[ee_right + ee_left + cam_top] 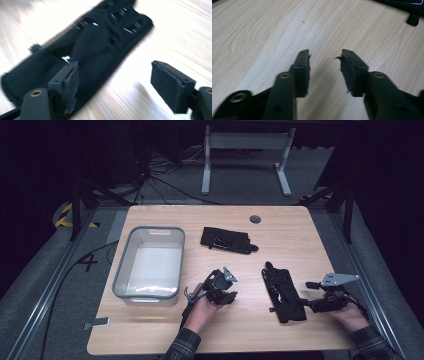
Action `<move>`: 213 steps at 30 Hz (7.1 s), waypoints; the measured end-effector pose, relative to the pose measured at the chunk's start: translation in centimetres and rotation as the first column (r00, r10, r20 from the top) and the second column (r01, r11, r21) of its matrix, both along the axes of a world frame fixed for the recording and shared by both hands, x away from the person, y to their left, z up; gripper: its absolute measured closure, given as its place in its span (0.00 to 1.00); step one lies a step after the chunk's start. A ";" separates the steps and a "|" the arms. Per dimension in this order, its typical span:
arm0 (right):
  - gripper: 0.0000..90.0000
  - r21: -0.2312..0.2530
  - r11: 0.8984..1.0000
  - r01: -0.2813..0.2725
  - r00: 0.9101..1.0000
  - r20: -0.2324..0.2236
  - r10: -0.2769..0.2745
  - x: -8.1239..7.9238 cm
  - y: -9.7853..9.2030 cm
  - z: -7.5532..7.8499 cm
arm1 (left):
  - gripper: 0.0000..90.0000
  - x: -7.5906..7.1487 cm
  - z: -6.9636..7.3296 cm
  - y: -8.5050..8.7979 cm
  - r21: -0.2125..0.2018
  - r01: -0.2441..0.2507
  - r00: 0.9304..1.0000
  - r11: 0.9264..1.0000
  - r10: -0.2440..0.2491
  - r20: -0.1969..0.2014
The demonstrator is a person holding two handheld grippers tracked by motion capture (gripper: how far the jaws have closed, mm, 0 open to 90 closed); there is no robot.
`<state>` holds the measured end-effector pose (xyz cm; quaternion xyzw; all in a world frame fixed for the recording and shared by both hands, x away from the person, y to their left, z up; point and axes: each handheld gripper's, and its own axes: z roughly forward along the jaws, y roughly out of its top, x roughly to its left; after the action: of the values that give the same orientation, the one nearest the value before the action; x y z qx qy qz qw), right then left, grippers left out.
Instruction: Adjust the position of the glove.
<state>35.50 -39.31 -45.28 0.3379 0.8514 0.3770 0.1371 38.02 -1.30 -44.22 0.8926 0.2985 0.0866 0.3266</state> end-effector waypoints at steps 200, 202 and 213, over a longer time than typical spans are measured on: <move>1.00 -0.065 0.994 -0.082 0.997 -0.009 0.082 1.3 4.2 -0.2 | 1.00 0.5 -1.0 -0.7 -0.015 0.001 0.998 1.000 -0.002 -0.067; 1.00 -0.067 0.994 -0.081 0.997 0.000 0.081 1.5 4.4 -0.2 | 1.00 0.5 -1.0 -0.7 -0.015 0.003 0.998 1.000 -0.004 -0.069; 1.00 -0.094 0.992 -0.084 0.996 0.009 0.085 1.9 5.8 -0.1 | 1.00 0.4 -1.0 -0.8 -0.014 0.012 0.997 1.000 -0.013 -0.070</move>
<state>37.37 -33.53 -45.40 0.2922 0.8807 0.3445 0.1423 38.37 -2.13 -45.23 0.8946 0.3050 0.0510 0.3225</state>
